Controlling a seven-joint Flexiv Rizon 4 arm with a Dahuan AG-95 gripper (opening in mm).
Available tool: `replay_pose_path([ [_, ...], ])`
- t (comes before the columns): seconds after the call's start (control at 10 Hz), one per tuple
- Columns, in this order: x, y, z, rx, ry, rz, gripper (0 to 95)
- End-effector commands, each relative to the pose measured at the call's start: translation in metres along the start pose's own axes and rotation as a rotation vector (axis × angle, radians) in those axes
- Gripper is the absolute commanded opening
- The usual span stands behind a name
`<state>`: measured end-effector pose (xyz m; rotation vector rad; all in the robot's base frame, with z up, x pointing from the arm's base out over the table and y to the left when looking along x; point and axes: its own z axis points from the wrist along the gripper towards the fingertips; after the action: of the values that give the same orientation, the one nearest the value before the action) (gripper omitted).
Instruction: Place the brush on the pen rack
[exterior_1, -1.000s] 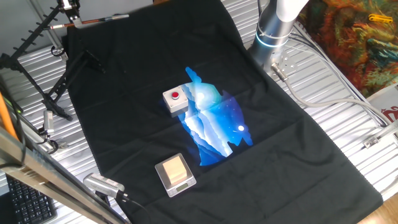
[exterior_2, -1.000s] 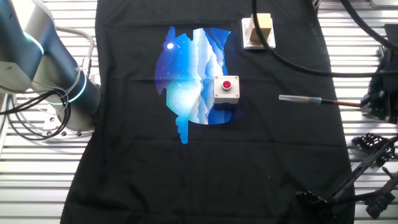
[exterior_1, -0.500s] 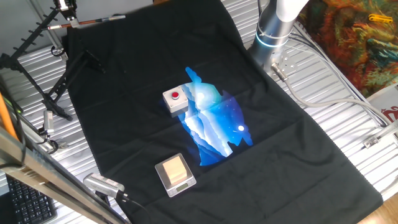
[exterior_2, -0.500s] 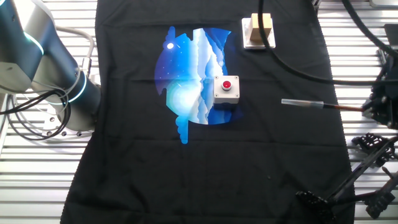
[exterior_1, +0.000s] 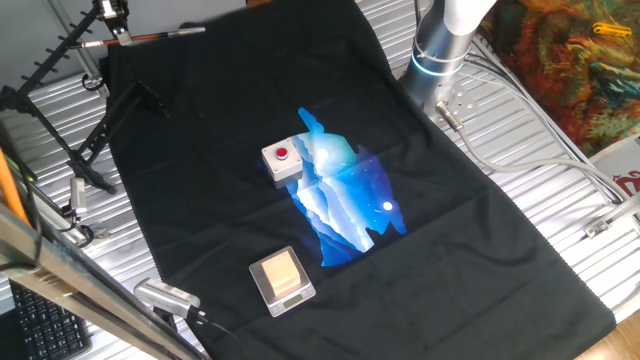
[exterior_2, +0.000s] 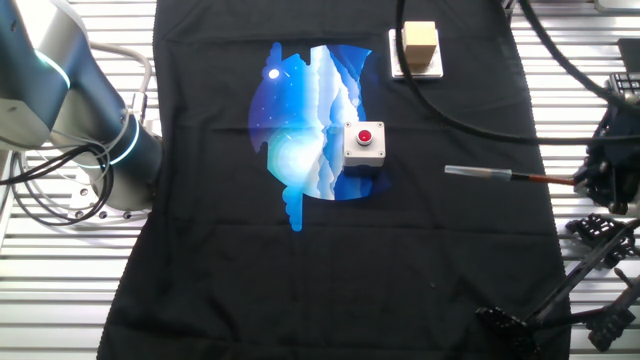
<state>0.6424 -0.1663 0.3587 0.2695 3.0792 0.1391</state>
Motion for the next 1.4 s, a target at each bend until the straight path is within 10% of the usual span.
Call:
replay_pose_path([
  [0.1,0.000,-0.001,0.002,-0.001,-0.005,0.000,0.0],
  [1.4,0.013,-0.012,0.016,-0.010,-0.038,0.008,0.0],
])
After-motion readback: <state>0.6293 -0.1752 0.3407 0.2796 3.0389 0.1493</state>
